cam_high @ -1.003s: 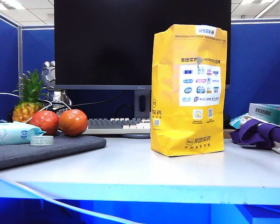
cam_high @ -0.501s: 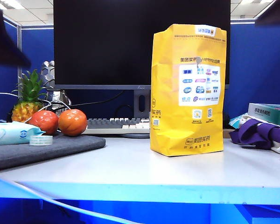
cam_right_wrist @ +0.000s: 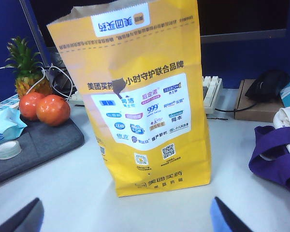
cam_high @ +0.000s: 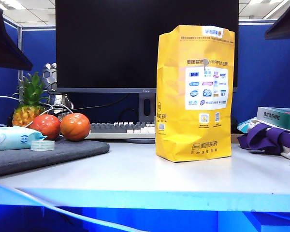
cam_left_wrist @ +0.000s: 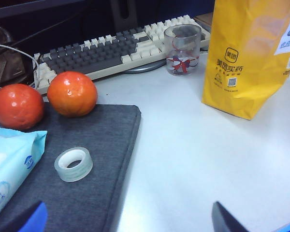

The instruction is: Pick up the kiwifruit and throw it into the yellow paper bag.

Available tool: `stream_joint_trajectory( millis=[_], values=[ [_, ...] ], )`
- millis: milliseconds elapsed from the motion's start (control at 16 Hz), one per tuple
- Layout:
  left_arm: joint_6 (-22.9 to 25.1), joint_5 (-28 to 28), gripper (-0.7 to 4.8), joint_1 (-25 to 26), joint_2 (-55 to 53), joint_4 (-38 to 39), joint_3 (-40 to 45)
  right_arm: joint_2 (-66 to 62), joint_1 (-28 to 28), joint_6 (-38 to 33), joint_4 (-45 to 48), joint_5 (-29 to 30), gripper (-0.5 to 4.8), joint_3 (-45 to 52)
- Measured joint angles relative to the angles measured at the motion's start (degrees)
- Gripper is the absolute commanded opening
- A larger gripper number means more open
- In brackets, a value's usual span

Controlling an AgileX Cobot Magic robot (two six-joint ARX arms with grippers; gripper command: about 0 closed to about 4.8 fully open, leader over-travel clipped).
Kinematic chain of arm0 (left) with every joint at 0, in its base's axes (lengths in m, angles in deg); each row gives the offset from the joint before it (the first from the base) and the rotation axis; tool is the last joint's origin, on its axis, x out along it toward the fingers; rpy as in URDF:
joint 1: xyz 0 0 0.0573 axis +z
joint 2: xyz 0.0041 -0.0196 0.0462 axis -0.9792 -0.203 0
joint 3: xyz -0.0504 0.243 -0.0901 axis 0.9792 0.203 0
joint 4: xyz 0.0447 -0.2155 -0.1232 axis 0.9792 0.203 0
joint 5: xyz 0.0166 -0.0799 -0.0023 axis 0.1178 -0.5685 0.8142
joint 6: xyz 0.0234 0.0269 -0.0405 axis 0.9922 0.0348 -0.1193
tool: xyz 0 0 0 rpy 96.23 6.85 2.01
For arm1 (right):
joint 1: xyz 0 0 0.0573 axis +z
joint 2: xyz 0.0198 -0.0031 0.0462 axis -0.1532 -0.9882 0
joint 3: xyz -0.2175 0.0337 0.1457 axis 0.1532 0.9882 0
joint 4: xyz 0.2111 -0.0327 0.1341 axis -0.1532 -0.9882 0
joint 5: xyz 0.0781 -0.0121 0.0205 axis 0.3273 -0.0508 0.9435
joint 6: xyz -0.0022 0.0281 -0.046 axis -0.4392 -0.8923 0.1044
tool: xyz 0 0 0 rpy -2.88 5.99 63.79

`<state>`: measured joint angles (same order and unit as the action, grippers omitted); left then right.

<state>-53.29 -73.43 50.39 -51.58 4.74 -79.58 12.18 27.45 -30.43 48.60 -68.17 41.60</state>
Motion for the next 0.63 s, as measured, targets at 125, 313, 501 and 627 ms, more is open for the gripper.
stream_joint_trajectory(
  millis=[125,313,501,627],
  values=[
    [0.0,-0.2,4.79,0.0,0.6,0.0,0.3,1.8,0.4,0.0,0.1,-0.5,4.79,1.0],
    [0.0,-0.8,4.79,0.0,8.2,0.1,3.1,9.2,0.4,0.0,0.1,-0.2,4.79,5.8],
    [0.0,-0.9,4.79,0.0,19.3,0.4,6.7,18.1,0.4,0.0,-1.3,-0.1,4.79,9.7],
    [0.0,-1.0,4.79,1.4,27.5,1.3,8.5,21.0,0.2,0.1,-1.8,0.0,4.79,9.7]
  ],
)
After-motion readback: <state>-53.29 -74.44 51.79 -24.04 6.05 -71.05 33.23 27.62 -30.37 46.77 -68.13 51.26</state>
